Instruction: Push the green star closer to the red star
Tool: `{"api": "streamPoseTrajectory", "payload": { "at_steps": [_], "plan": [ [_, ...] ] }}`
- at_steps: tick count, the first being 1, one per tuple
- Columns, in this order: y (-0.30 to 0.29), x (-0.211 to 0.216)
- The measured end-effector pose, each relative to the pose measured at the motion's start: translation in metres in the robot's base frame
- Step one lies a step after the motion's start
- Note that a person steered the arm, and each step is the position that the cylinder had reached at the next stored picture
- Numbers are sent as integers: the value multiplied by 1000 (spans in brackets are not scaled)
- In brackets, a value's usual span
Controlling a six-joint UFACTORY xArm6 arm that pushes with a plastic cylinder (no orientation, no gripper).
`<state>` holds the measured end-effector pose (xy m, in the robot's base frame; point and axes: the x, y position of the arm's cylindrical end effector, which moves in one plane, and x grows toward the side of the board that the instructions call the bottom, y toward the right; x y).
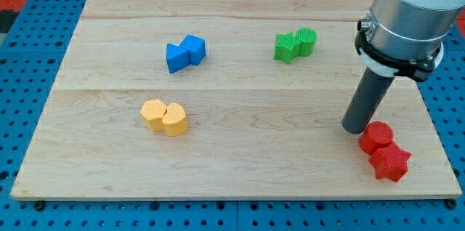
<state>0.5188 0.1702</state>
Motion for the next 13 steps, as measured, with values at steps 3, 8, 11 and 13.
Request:
{"api": "streamPoseTrajectory", "payload": {
  "at_steps": [3, 8, 11, 13],
  "plan": [
    [-133, -85],
    [-75, -179],
    [-77, -74],
    [-93, -22]
  ]
}}
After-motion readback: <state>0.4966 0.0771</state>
